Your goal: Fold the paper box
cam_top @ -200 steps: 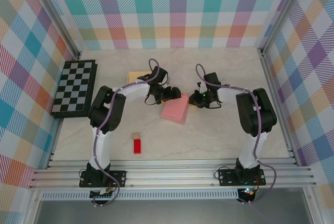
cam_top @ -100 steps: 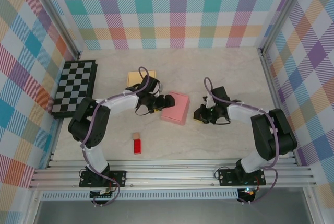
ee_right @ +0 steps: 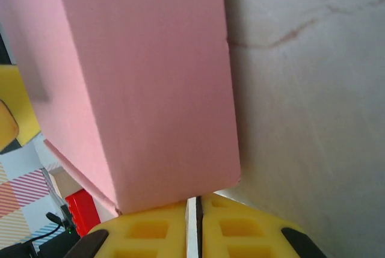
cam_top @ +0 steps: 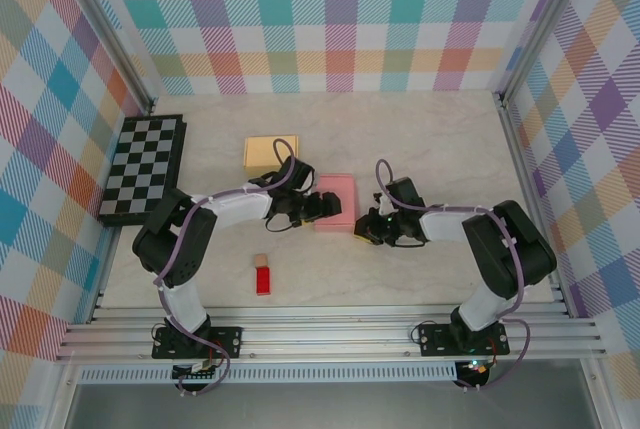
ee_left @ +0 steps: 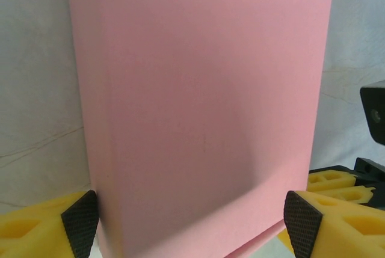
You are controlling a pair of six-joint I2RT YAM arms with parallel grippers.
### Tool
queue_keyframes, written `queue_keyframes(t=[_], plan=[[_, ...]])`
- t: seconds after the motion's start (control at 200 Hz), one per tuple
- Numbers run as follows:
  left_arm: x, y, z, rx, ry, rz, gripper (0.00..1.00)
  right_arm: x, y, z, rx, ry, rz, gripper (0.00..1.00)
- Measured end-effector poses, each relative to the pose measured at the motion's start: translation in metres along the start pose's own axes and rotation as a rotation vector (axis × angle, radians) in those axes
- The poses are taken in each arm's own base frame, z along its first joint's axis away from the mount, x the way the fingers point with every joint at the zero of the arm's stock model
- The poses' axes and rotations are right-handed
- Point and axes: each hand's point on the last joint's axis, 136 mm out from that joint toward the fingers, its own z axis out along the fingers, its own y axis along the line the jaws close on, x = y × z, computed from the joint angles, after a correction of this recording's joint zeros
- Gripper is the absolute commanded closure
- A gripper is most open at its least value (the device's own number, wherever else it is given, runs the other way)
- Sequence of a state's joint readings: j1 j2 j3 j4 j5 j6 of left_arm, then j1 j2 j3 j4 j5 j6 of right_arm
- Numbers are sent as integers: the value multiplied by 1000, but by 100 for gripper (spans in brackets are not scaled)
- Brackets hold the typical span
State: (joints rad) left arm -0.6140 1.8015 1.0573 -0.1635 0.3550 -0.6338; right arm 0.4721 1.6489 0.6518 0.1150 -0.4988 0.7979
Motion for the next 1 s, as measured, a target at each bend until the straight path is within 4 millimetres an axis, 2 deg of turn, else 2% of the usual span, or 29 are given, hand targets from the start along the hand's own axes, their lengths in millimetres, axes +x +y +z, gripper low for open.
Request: queue_keyframes(t=[0.17, 0.32, 0.52, 0.71, 0.86, 1.0], plan=[[2, 4, 1, -16, -4, -2, 18, -2, 1, -2, 6, -13, -14, 85], [6, 8, 2, -45, 4, 1, 18, -1, 6, -19, 53, -25, -82, 85], [5, 10, 1, -63, 2, 2, 18, -21, 15, -37, 76, -40, -177, 85], [4, 9, 0, -63, 1, 2, 18, -40, 10, -26, 91, 2, -215, 85], [4, 9, 0, -63, 1, 1, 18, -35, 1, -13, 89, 57, -208, 85], [4, 9, 0, -62, 1, -2, 18, -31, 0, -9, 73, 79, -200, 85]])
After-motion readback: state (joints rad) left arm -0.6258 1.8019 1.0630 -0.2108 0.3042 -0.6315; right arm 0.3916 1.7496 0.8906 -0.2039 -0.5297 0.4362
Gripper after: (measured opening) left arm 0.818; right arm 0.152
